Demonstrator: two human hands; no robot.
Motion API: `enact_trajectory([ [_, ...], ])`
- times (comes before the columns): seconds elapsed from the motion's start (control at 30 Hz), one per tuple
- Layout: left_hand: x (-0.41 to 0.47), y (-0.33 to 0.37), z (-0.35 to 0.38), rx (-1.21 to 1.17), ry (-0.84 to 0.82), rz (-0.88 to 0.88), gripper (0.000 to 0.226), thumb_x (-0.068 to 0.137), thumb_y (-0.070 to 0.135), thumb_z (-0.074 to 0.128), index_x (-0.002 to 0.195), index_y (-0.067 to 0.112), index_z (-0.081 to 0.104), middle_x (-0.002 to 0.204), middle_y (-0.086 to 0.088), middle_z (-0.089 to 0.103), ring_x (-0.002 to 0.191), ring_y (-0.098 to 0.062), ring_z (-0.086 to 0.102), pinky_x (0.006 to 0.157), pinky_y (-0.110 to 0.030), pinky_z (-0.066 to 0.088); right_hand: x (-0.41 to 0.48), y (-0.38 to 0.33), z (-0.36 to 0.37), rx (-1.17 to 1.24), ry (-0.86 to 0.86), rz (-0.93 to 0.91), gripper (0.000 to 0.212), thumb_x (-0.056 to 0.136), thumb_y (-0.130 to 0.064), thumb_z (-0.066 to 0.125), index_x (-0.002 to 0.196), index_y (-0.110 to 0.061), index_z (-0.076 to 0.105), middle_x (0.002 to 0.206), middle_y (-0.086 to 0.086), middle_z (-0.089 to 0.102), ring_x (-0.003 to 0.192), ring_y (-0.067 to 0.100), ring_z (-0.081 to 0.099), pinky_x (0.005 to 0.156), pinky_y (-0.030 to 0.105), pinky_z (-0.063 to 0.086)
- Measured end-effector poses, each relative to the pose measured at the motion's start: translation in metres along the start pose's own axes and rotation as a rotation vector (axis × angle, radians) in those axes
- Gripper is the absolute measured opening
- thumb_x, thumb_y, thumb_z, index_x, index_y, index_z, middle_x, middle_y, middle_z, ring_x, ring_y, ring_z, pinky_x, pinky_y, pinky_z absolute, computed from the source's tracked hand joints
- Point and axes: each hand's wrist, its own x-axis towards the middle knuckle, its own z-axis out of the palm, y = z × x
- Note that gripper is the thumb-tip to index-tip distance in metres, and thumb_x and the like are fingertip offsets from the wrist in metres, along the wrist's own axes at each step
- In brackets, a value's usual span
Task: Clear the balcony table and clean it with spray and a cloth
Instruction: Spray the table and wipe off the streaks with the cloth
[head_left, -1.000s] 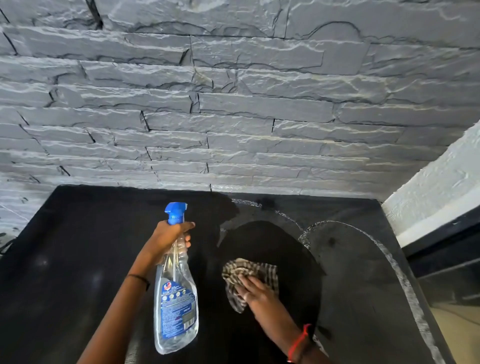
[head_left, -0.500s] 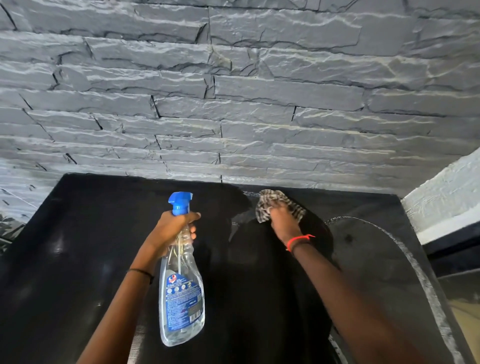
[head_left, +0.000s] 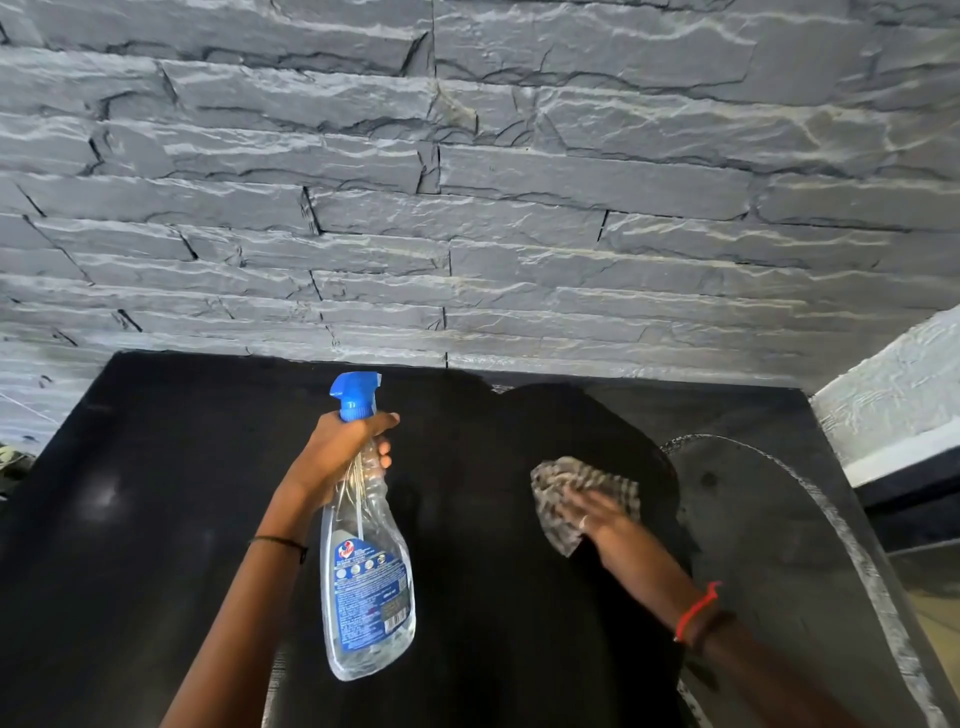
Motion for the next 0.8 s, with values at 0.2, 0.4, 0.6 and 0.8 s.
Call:
enact_trajectory([
  [0.2,0.0,-0.003,-0.006,0.006,0.014,-0.01,0.016,0.085,0.015,0.067,0.079,0.006,0.055,0.053,-0.007,0.056,0.045,-0.019,0.055,0.05,-0.029,0.05,0.087,0.048,-0.045,-0.04,0.02,0.209,0.069,0.074,0.015,0.045,0.138,-0.01,0.043,0.148,0.013,0.035,0.138,0.028,0.03,0.115,0.023,0.007],
  [0.4,0.001,-0.006,-0.015,0.0,0.019,-0.034,0.018,0.086,0.016,0.067,0.079,0.005,0.054,0.055,-0.007,0.057,0.045,-0.018,0.056,0.052,-0.029,0.051,0.164,-0.046,-0.039,-0.032,0.073,-0.074,0.046,0.089,0.004,0.041,0.135,-0.001,0.046,0.15,0.012,0.032,0.141,0.027,0.023,0.117,0.029,0.015],
  [0.6,-0.002,-0.006,-0.024,-0.008,0.061,-0.036,0.016,0.086,0.017,0.067,0.081,0.007,0.055,0.056,-0.008,0.057,0.046,-0.019,0.055,0.052,-0.03,0.051,0.226,-0.113,-0.033,-0.136,-0.036,-0.177,0.032,0.093,-0.003,0.04,0.121,0.0,0.055,0.143,0.015,0.039,0.133,0.03,0.03,0.102,0.042,0.039],
  [0.8,-0.003,-0.005,-0.026,0.005,0.11,-0.041,0.016,0.085,0.016,0.067,0.081,0.006,0.055,0.055,-0.009,0.056,0.045,-0.019,0.054,0.052,-0.03,0.049,0.264,-0.154,-0.033,-0.18,-0.118,-0.2,0.033,0.094,-0.006,0.039,0.123,0.0,0.054,0.138,0.015,0.042,0.13,0.033,0.036,0.102,0.045,0.04],
])
